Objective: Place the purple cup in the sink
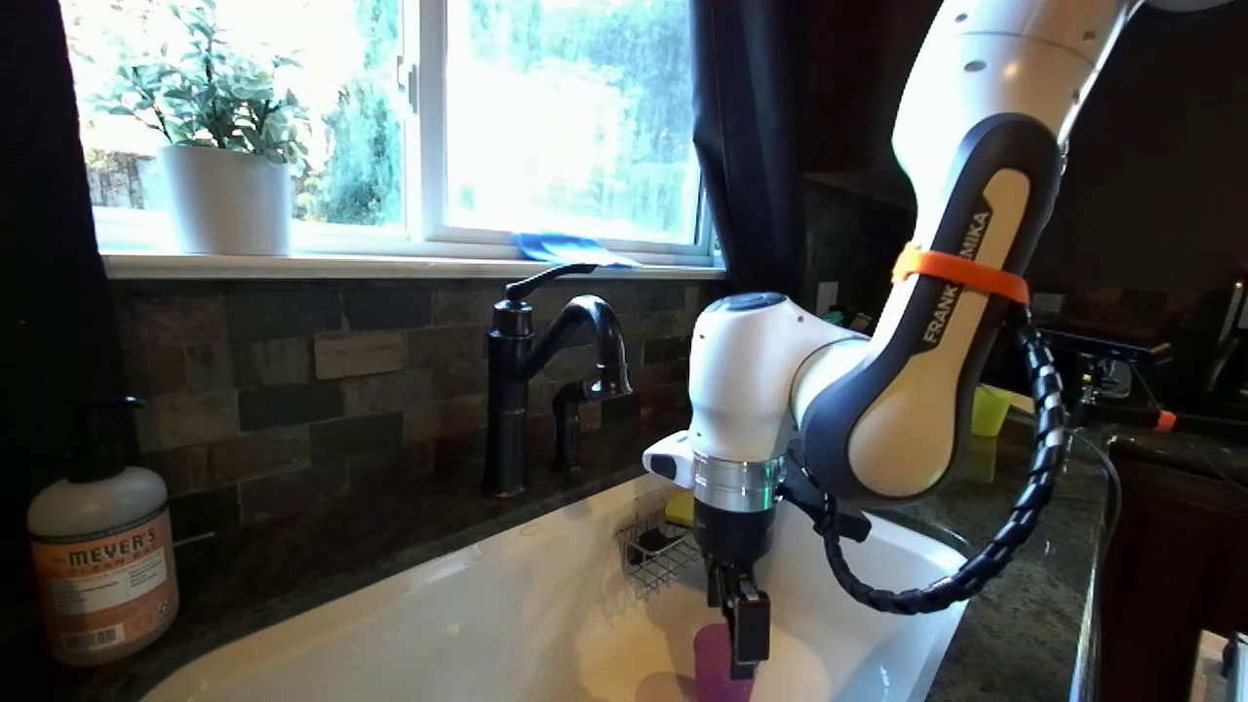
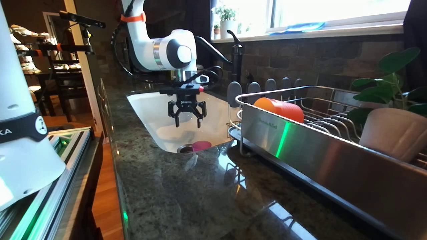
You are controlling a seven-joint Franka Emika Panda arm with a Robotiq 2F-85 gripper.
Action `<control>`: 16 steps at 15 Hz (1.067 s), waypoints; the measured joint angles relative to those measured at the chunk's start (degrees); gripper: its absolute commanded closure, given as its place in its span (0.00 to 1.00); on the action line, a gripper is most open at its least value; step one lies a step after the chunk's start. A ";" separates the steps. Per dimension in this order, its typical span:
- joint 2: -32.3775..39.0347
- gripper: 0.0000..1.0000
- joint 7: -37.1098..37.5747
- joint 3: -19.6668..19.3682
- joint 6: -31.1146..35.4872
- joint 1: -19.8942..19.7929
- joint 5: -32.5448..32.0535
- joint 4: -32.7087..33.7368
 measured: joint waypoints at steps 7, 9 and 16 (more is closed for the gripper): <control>-12.94 0.00 5.69 1.49 -8.31 -0.92 -11.13 -3.77; -13.31 0.00 5.69 1.60 -8.31 -1.16 -11.42 -4.15; -20.00 0.00 13.62 2.83 -7.52 -6.83 -13.50 -7.58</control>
